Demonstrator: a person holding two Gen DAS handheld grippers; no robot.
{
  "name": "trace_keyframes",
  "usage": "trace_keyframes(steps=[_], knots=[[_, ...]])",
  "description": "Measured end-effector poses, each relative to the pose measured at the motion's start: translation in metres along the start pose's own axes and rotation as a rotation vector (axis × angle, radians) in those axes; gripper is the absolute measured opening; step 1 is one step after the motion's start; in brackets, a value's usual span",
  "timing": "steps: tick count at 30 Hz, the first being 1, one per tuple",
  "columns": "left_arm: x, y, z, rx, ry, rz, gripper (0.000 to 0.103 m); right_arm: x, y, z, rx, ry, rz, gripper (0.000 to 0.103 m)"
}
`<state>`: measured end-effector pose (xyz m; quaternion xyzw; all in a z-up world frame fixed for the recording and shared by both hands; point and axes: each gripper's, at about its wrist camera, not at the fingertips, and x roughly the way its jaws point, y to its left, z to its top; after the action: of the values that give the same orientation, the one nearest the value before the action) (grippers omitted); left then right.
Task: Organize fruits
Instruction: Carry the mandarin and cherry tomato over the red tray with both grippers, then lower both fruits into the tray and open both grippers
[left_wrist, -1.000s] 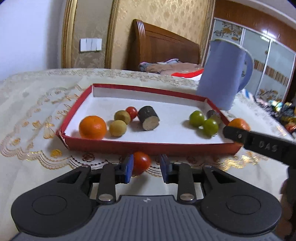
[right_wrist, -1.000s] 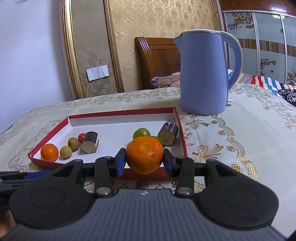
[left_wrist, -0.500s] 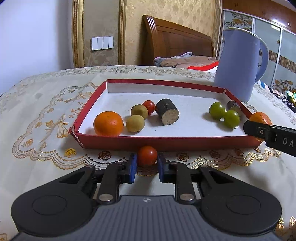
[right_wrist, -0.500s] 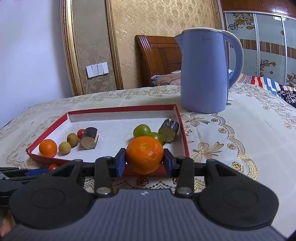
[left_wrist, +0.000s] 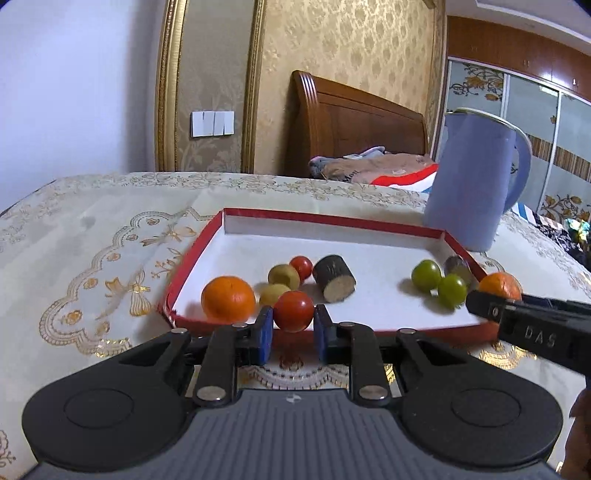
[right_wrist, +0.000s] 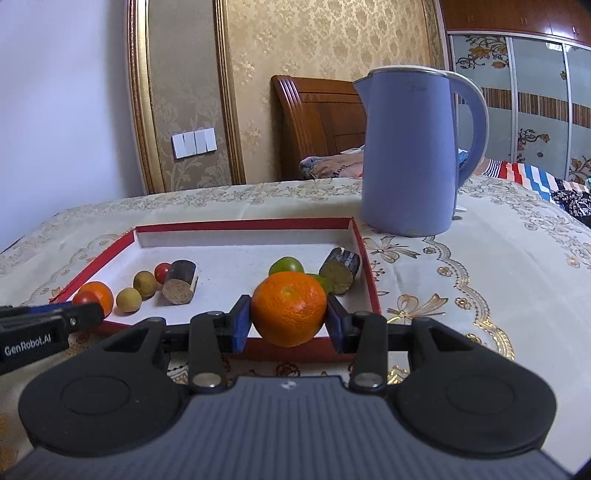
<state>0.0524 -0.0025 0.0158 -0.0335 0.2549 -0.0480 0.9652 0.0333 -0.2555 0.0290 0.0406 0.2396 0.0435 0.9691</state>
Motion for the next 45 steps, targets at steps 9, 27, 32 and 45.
trace_keyframes(steps=[9, 27, 32, 45], knots=[[0.025, -0.008, 0.009, 0.035, 0.031, 0.036, 0.022, 0.027, 0.011, 0.004, -0.035, 0.070, -0.017, 0.040], [0.044, -0.016, 0.007, 0.050, 0.075, 0.033, 0.023, 0.062, 0.015, 0.005, -0.059, 0.135, -0.074, 0.040], [0.047, -0.014, 0.006, 0.049, 0.083, 0.043, 0.023, 0.065, 0.014, 0.004, -0.043, 0.153, -0.074, 0.040], [0.072, -0.008, 0.010, 0.054, 0.121, 0.129, 0.023, 0.080, 0.015, 0.009, -0.040, 0.147, -0.116, 0.040]])
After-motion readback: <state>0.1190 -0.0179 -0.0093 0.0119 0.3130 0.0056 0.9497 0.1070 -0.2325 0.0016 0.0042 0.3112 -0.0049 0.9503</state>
